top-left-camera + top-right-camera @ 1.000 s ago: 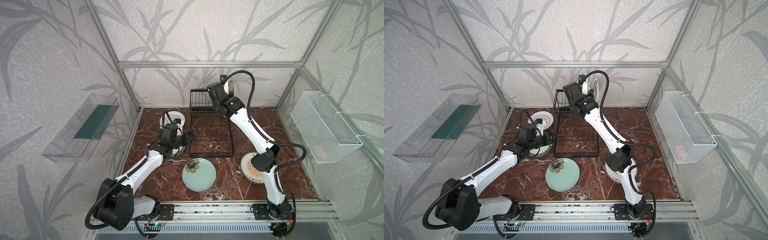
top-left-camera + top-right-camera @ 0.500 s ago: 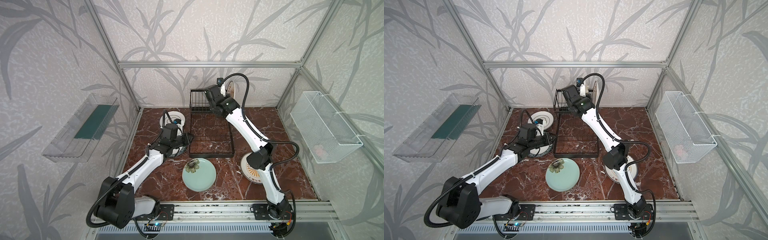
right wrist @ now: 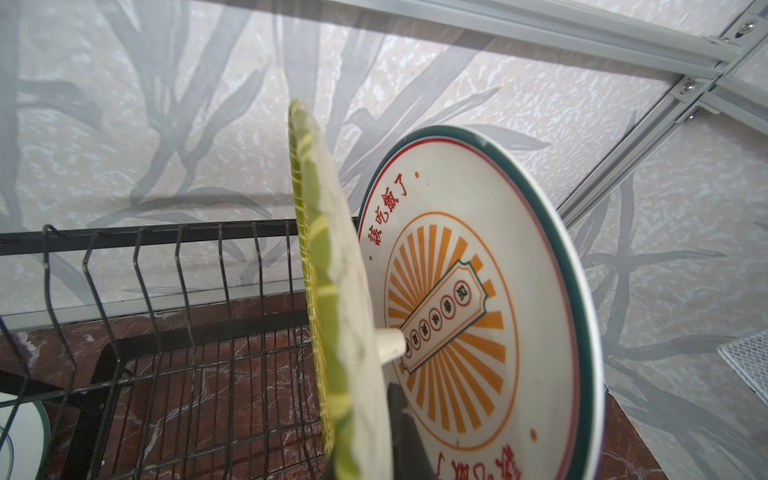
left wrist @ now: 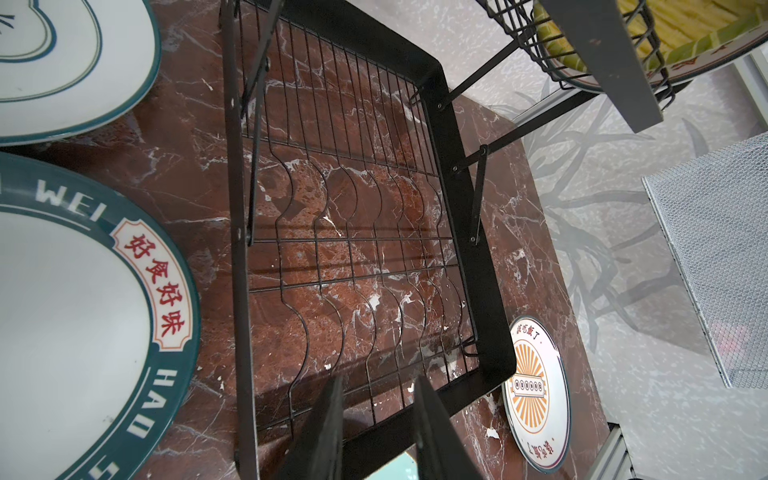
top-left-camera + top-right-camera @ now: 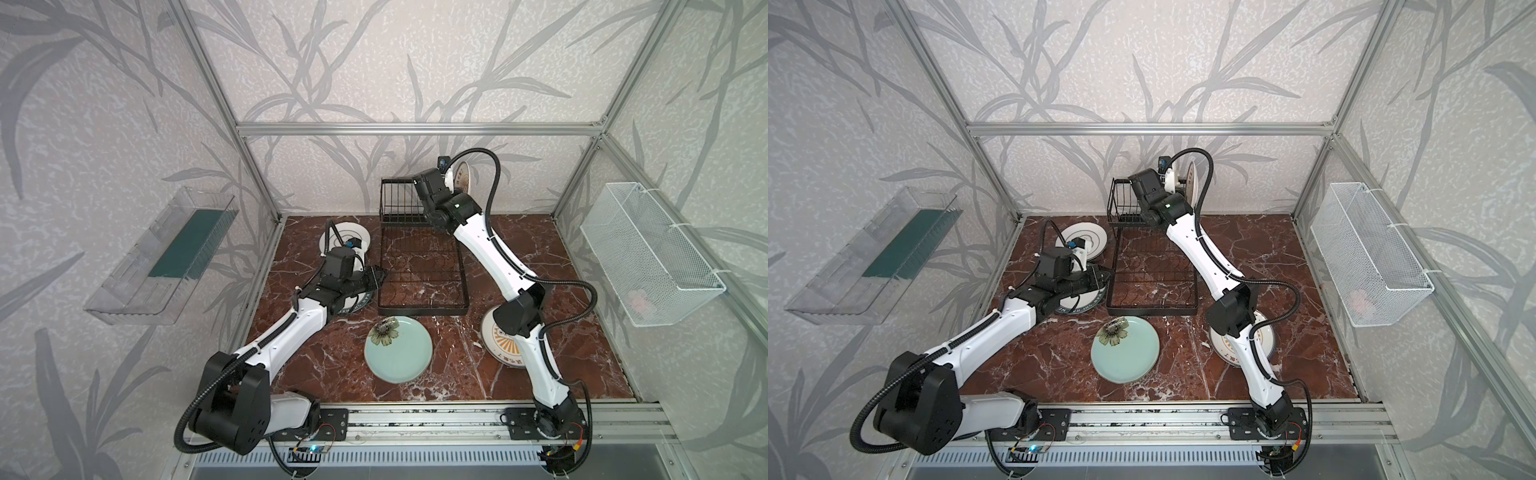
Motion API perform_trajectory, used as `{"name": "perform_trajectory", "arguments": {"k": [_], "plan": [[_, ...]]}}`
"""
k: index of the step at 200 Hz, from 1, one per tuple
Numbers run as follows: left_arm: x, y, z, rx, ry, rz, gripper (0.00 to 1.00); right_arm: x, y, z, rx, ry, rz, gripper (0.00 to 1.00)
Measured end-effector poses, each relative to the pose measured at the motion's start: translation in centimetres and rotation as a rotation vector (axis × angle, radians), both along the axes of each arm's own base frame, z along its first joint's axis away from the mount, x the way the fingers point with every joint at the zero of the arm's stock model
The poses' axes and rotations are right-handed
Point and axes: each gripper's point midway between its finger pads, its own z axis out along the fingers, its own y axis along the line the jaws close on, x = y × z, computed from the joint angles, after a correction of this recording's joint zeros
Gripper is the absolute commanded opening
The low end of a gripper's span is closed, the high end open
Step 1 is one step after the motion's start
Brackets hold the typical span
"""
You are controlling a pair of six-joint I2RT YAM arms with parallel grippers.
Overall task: Load plates into a dish rack
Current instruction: Place the plate on the dish rack.
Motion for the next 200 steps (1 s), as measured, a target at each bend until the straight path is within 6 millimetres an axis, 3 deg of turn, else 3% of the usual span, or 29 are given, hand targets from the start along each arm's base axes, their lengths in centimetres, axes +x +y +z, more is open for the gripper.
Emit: {"name": "perform_trajectory", "arguments": {"k": [136,158,179,200], "plan": [[0.09,0.22,0.06,-0.001,-0.001,0.006,0.29,0.57,0.10,-0.70,0.042,0.021,0.027,0.15],[0.04,0.22,0.23,-0.003,-0.005,0.005,0.35,0.59,0.04,-0.60,0.044,0.018,0.025,0.16],[-0.05,0.13,0.39,-0.009,-0.007,-0.001,0.52,0.62,0.00,-0.50,0.043,0.015,0.025,0.17],[-0.15,0.03,0.57,-0.016,-0.008,-0.006,0.57,0.62,-0.01,-0.42,0.033,0.016,0.029,0.18]]}}
